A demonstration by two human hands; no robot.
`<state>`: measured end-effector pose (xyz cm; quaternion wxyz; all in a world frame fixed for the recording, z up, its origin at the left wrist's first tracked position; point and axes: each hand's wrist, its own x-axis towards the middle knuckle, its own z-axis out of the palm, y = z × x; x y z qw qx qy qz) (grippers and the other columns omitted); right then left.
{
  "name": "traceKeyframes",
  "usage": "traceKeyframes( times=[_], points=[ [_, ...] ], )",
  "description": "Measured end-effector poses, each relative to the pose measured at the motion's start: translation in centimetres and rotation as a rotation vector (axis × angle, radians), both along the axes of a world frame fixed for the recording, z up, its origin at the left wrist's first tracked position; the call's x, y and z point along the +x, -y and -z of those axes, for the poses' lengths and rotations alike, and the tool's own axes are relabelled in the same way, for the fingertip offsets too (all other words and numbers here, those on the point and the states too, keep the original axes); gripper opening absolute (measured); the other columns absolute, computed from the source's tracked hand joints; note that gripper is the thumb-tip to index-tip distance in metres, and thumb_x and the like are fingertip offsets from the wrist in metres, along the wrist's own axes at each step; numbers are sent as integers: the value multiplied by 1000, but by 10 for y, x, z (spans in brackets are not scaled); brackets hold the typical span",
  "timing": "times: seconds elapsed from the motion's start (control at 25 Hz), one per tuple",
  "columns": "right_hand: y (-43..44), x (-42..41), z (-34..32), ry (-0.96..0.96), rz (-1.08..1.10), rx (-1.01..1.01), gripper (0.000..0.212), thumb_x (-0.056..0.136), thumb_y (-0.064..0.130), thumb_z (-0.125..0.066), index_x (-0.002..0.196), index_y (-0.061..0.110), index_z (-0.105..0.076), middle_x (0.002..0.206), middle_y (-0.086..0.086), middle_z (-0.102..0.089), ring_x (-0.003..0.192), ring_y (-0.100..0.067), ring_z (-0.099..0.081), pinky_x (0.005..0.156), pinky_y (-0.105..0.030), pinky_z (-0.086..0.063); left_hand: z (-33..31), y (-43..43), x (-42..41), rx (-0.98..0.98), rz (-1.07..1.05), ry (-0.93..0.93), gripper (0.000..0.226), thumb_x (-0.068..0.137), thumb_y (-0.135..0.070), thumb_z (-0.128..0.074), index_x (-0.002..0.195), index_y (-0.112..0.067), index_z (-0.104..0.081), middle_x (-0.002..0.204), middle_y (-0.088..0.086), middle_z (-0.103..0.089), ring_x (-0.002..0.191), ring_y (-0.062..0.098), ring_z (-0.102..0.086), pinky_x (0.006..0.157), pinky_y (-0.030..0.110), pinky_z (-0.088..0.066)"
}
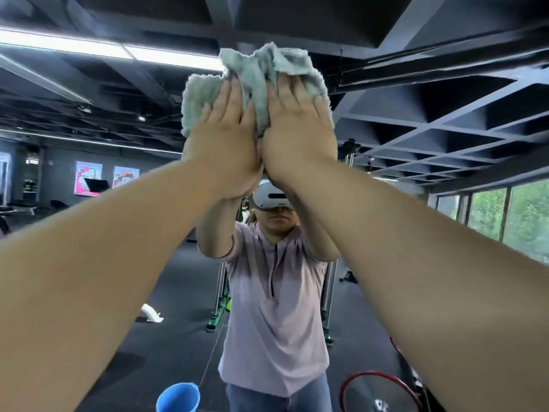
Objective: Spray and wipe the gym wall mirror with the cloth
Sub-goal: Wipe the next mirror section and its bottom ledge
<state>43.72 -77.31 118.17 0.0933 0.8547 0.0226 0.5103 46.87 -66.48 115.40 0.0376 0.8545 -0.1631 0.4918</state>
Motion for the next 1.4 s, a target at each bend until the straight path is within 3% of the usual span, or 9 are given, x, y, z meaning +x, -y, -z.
traceKeyframes(
  times=[0.08, 0.16, 0.24, 0.44, 0.6, 0.72, 1.04, 1.2, 1.4],
  points=[
    [14, -4, 49, -7, -33, -27, 69, 95, 24, -35, 155, 15, -2, 163, -2, -1, 150, -19, 3, 122, -38, 2, 48, 5, 1, 1, 95, 69, 71, 95, -38, -22, 151, 4, -7, 158, 26, -3, 148, 35, -3, 117, 47, -14],
    [36, -18, 109, -39, -34, -148, 64, 90, 25, -38, 151, 11, -27, 158, -7, -27, 147, -24, -21, 121, -41, -9, 101, 2, -5, 117, 147, 101, 67, 94, -38, -24, 142, 7, -37, 151, 30, -28, 142, 40, -28, 109, 53, -33],
    [58, -20, 119, -20, -8, -235, 64, 86, 34, -30, 143, 10, -44, 148, -9, -45, 139, -27, -38, 117, -45, -19, 100, -3, 4, 182, 147, 171, 66, 95, -40, -25, 140, 4, -42, 151, 28, -29, 141, 38, -31, 106, 53, -38],
    [118, -34, 82, 47, 161, 7, 70, 95, 52, -13, 152, 22, 14, 160, -15, 17, 148, -29, 14, 115, -39, 12, 64, 45, -7, 5, 28, 91, 71, 92, -52, -6, 153, -20, 13, 157, 26, 15, 147, 38, 12, 117, 52, -6],
    [184, -66, 151, -45, 262, 104, 74, 89, 59, -5, 146, 25, 28, 161, -20, -1, 147, -38, 0, 118, -44, 5, 120, 128, -17, -12, 138, 226, 66, 93, -55, -17, 151, -27, -1, 155, 34, -4, 144, 50, -4, 111, 63, -12],
    [252, -91, 159, -112, 297, 192, 71, 86, 59, 0, 132, 29, 45, 161, -16, 3, 147, -36, 5, 117, -42, 9, 131, 201, -36, 18, 203, 251, 67, 91, -54, -22, 152, -25, -17, 153, 36, -10, 142, 51, -7, 109, 63, -7],
    [416, -149, 199, -65, 313, 246, 70, 85, 61, 2, 136, 30, 39, 149, -2, 32, 147, -35, 10, 116, -41, 12, 167, 363, -90, 78, 360, 340, 66, 90, -52, -30, 149, -27, -16, 155, 29, -14, 143, 43, -11, 113, 58, -2],
    [543, -193, 279, -141, 366, 472, 71, 87, 59, -5, 140, 27, 28, 150, -4, 28, 147, -39, 3, 119, -45, 1, 222, 502, -134, 222, 419, 277, 64, 89, -48, -41, 149, -34, -27, 158, 22, -12, 144, 39, -12, 113, 54, -5],
    [559, -191, 334, -174, 287, 537, 71, 90, 54, -13, 138, 32, 34, 145, -1, 42, 146, -33, 12, 119, -43, 7, 270, 520, -136, 255, 395, 227, 62, 90, -45, -44, 149, -35, -30, 160, 17, -10, 146, 35, -15, 114, 51, -12]
  ],
)
